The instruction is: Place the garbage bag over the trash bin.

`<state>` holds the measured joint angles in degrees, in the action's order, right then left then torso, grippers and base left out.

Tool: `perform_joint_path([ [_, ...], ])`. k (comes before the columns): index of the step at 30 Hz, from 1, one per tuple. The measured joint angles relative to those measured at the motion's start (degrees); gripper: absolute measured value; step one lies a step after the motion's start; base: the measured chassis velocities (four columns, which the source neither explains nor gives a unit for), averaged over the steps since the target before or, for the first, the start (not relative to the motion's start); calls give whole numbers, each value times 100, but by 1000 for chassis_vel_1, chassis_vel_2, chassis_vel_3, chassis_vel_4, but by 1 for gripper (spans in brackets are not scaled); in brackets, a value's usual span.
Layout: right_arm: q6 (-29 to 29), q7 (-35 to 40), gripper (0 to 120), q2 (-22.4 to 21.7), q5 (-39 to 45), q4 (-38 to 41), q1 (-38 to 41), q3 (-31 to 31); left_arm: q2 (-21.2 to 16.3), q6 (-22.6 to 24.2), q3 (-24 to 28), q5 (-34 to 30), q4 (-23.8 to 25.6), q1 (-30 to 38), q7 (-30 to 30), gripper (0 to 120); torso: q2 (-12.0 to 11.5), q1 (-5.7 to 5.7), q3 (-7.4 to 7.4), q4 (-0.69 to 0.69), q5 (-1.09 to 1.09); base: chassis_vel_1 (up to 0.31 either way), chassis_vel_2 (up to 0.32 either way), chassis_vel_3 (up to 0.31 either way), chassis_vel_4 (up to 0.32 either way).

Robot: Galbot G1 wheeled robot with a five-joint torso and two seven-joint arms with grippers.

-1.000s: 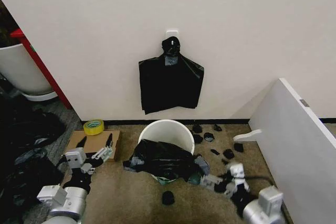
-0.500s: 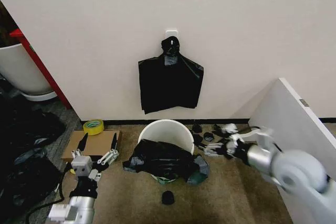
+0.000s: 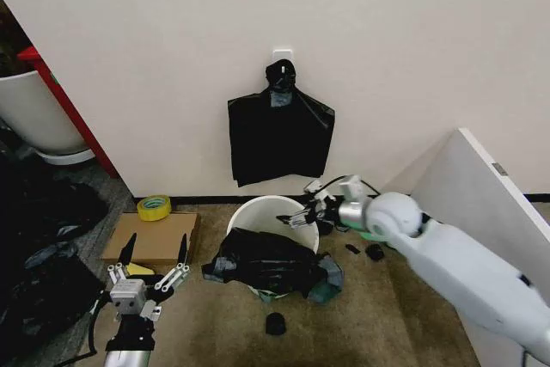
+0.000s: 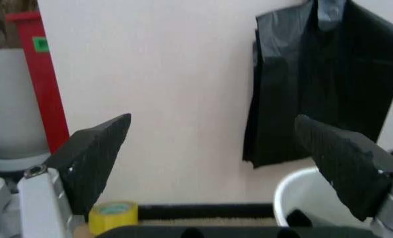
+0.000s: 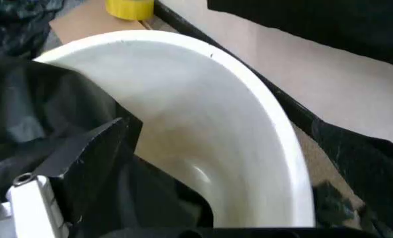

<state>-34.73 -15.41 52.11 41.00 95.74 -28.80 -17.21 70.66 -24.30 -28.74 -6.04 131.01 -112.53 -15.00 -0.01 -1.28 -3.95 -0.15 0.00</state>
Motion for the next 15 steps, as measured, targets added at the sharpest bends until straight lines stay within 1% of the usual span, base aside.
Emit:
perform_joint_path([
  [2, 28, -39, 100, 147, -105, -224, 134, -117, 78, -30, 66, 180, -22, -55, -17, 98, 0, 0, 0, 1, 2, 0, 0, 0, 0],
  [4, 47, -42, 98, 273, -167, -423, 238, -222, 138, -47, 106, 290, -39, -116, -46, 98, 0, 0, 0, 1, 0, 0, 0, 0, 0],
  [5, 56, -88, 95, 328, -200, -516, 307, -290, 142, -74, 115, 354, -51, -170, -63, 98, 0, 0, 0, 1, 2, 0, 0, 0, 0],
  [6, 56, -88, 95, 328, -200, -516, 307, -290, 142, -74, 115, 354, -51, -170, -63, 98, 0, 0, 0, 1, 2, 0, 0, 0, 0],
  [8, 76, -156, 89, 361, -258, -584, 368, -336, 139, -115, 116, 424, -61, -236, -79, 98, 0, 0, 1, 0, 0, 0, 0, 0, 0],
  [9, 115, -227, 84, 402, -328, -665, 428, -380, 125, -157, 117, 474, -66, -319, -85, 98, 0, 0, 1, 0, 0, 0, 0, 0, 0],
  [10, 129, -246, 83, 423, -347, -701, 451, -395, 119, -170, 117, 486, -67, -348, -87, 98, 0, 0, 0, 0, 1, 0, 0, 0, 0],
  [11, 166, -283, 74, 483, -371, -811, 521, -422, 118, -201, 119, 501, -71, -399, -89, 97, 0, 0, 0, 1, 2, 0, 0, 0, 0],
  [13, 186, -296, 72, 502, -381, -858, 551, -433, 119, -208, 120, 503, -72, -410, -90, 97, 0, 0, 1, 1, 1, 0, 0, 0, 0],
  [15, 237, -340, 63, 563, -412, -1045, 646, -482, 124, -216, 129, 500, -73, -431, -95, 97, 0, 0, 0, 1, 1, 0, 0, 0, 0],
])
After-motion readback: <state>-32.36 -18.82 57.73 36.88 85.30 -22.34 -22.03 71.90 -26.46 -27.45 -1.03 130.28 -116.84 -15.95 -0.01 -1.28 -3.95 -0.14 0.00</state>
